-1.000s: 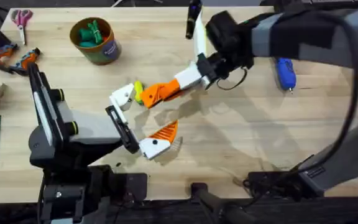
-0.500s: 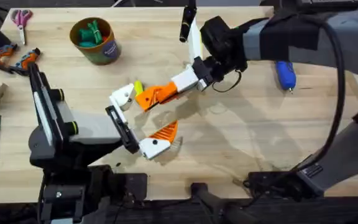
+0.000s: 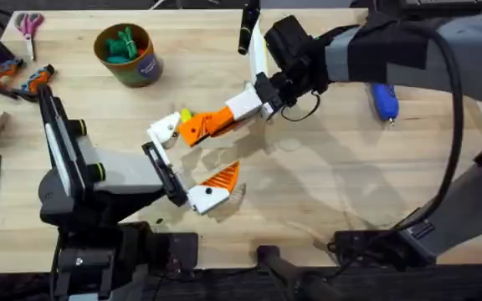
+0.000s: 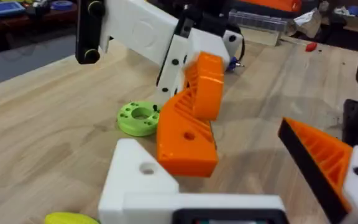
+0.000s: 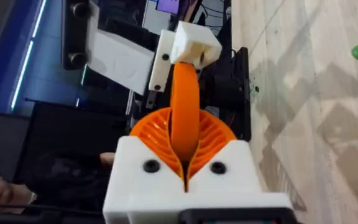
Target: Pick up the gripper from the table and insert it into the empty holder that is missing its gripper. Then pick up a screw, insert it into the mounting hole, and use the screwdriver to tighten it. Finally, clean up the table by picking up the vegetable and placing it into the bucket.
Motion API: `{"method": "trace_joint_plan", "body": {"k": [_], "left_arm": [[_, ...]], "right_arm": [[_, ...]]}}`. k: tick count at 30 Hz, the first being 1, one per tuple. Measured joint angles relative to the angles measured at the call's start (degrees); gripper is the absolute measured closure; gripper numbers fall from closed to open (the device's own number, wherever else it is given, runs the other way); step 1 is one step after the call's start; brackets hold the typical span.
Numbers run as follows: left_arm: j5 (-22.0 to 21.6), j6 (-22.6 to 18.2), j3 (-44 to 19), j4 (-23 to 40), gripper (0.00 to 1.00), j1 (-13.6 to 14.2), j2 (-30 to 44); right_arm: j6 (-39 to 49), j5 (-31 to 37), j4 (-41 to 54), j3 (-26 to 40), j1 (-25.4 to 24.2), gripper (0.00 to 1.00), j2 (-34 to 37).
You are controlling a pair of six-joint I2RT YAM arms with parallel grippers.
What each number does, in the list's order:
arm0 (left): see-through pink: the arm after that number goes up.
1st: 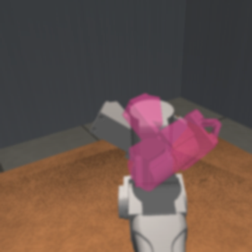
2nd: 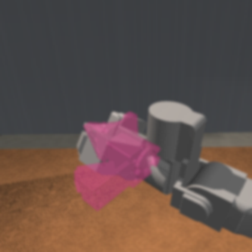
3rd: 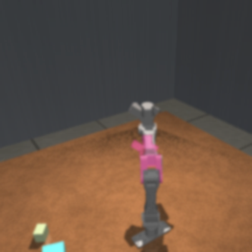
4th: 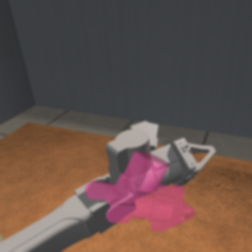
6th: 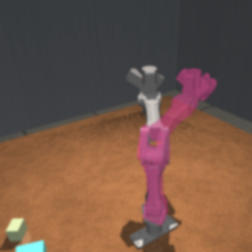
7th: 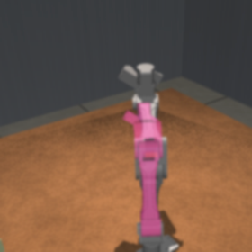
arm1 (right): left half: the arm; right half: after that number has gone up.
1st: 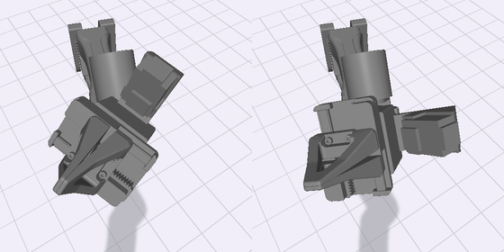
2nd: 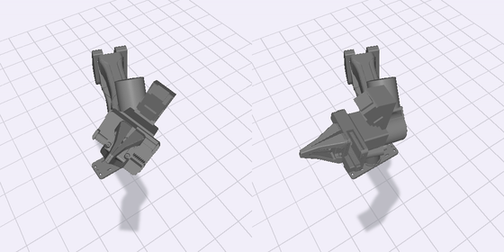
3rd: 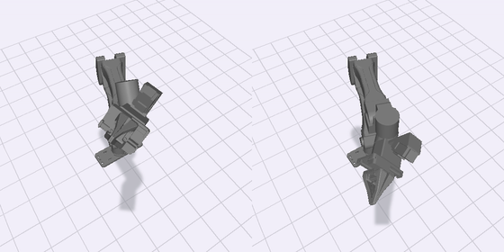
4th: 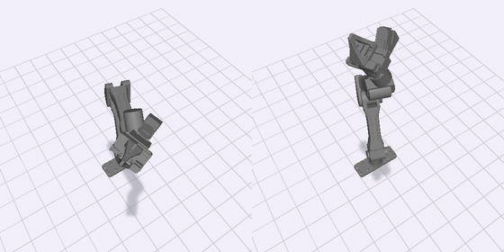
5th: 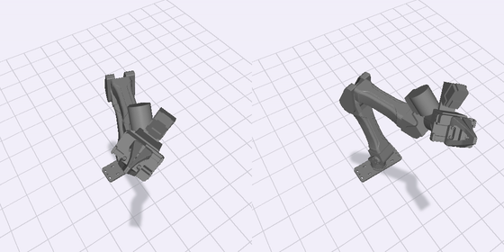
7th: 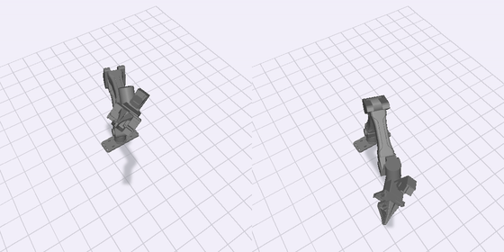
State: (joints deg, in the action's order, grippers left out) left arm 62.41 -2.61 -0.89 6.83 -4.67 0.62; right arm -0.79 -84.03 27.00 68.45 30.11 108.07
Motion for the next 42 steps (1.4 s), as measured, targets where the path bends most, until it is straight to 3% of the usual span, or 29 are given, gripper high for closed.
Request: {"method": "trace_joint_plan", "body": {"k": [29, 42], "left_arm": [[-0.26, -0.11, 0.00, 0.00, 0.015, -0.11, 0.00], [-1.11, -0.39, 0.00, -0.15, 0.016, -0.42, 0.00]], "right_arm": [[-8.84, 0.32, -7.75, -0.04, 2.25, 0.992, 1.89], [-28.43, -1.16, -22.87, -0.04, 2.50, 0.993, 3.43]]}}
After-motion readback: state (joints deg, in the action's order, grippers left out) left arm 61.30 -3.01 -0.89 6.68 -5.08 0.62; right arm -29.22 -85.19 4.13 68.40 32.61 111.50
